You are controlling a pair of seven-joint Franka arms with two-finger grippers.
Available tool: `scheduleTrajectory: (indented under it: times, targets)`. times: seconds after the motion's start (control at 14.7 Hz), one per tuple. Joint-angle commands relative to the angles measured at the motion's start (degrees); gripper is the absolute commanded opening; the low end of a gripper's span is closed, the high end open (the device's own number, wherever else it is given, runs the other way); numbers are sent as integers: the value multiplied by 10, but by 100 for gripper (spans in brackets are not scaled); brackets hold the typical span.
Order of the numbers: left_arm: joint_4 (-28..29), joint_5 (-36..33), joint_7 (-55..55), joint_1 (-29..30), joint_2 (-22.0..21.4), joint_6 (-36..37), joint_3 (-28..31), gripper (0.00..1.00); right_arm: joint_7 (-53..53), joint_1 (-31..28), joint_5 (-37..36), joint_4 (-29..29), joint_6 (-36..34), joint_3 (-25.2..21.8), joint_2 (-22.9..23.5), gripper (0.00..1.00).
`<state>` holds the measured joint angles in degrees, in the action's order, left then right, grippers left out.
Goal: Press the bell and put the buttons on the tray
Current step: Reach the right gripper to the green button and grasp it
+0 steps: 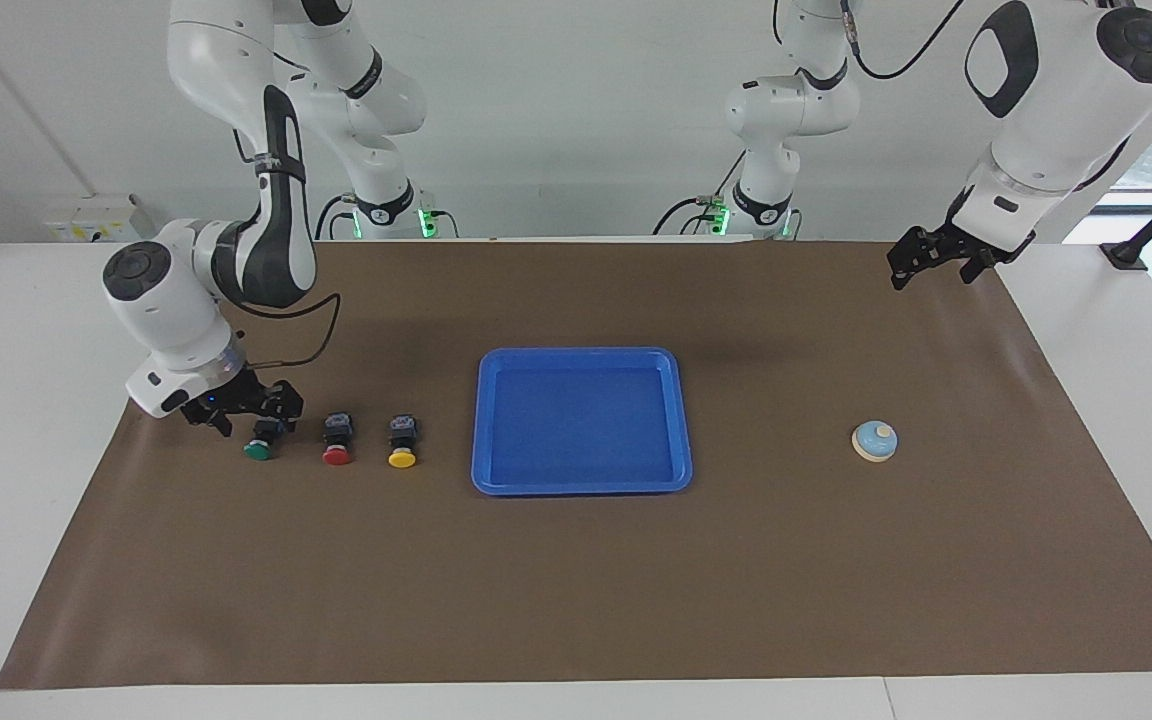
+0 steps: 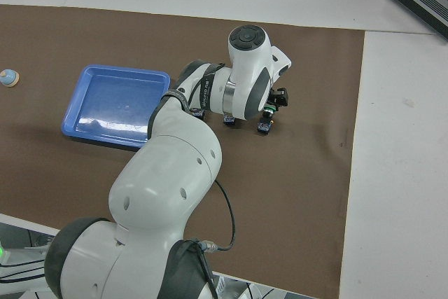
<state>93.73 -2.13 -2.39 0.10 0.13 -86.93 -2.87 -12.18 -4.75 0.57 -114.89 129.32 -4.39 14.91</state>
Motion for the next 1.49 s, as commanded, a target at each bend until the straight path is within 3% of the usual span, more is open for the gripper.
scheduleTrajectory:
  times: [0.0, 0.41, 0.54, 0.68, 0.81, 1.02, 1.15, 1.29, 1.42]
  targets:
    - [9, 6, -1, -9, -13, 4, 5, 100, -17, -13, -2, -16, 5, 6, 0, 100]
    - [8, 5, -5, -1, -13, 3, 8, 100, -14, -12, -2, -36, 15, 7, 10, 100]
    - [9, 5, -5, 0, -13, 4, 9, 100, -14, -13, -2, -44, 16, 6, 9, 89]
    - [9, 5, -5, -1, -13, 4, 8, 100, -11, -14, 2, -53, 34, 6, 8, 59]
    - [9, 5, -5, -1, -13, 4, 8, 100, -10, -18, 2, -58, 41, 7, 8, 2]
    - [9, 5, -5, -1, -13, 4, 8, 100, 4, -6, 3, -34, 28, 12, 0, 0]
    - [9, 5, -5, -1, -13, 4, 8, 100, 45, 23, 4, 11, -32, 18, -13, 0]
    - [9, 5, -5, -1, -13, 4, 8, 100, 152, 92, 7, 69, -101, 20, -13, 0]
    - [9, 5, -5, -1, -13, 4, 8, 100, 288, 168, 7, 96, -116, 20, -9, 0]
